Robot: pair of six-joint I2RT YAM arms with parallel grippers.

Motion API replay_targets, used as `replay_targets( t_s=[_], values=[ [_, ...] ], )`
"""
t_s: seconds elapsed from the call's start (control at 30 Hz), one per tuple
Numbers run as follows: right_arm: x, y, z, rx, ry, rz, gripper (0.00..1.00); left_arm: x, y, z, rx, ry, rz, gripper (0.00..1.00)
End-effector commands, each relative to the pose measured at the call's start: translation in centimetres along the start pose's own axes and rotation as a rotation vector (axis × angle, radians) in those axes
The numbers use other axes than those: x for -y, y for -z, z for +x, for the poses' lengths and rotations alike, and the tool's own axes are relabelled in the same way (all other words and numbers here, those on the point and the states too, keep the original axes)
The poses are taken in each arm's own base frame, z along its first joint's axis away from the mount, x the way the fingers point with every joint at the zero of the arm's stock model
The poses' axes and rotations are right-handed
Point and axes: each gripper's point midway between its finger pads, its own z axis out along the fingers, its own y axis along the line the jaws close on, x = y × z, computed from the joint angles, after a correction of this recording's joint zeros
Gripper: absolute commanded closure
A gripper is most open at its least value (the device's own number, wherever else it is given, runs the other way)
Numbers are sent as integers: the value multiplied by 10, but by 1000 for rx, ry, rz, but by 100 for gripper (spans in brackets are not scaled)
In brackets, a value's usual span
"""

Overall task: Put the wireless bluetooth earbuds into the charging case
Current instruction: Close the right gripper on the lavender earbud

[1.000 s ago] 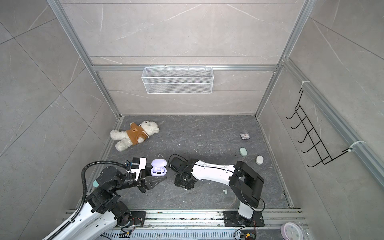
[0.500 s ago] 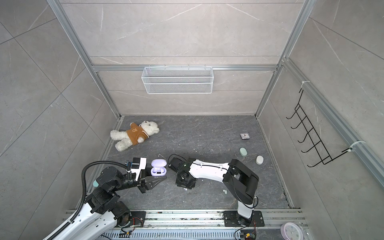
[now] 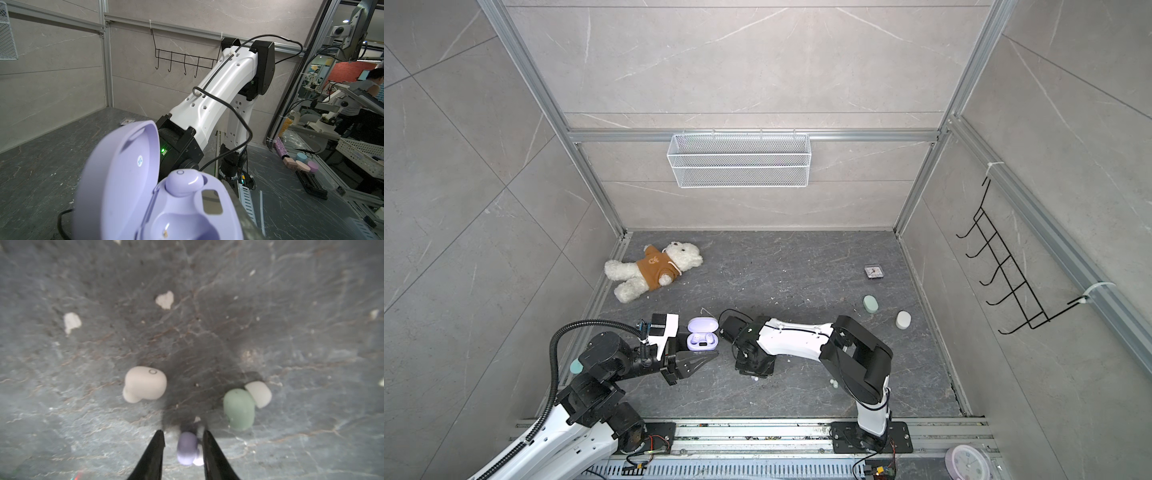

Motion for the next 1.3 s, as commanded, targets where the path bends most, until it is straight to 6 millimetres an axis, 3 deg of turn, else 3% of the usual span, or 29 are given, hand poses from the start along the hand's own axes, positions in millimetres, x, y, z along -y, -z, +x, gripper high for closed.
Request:
replay_targets(
  t_s=[0.0, 0.23, 0.5, 0.7, 1.0, 1.27],
  values=[
    [6, -2, -2, -1, 15, 41, 67, 2, 2, -12, 41, -39, 0, 72],
    [5, -8, 0, -20, 19, 48, 71, 1, 1, -11, 37, -35, -2, 72],
    [7, -10, 1, -27, 20, 58, 82, 1, 1, -10, 34, -34, -7, 72],
    [6, -2, -1, -8, 18, 47, 85, -2, 1, -7, 32, -32, -18, 72],
    [15, 37, -13, 64, -30, -47, 85, -10, -6, -3, 20, -39, -27, 72],
    [35, 97, -27, 172, -80, -155, 85, -21, -21, -1, 7, -41, -17, 72]
  ],
)
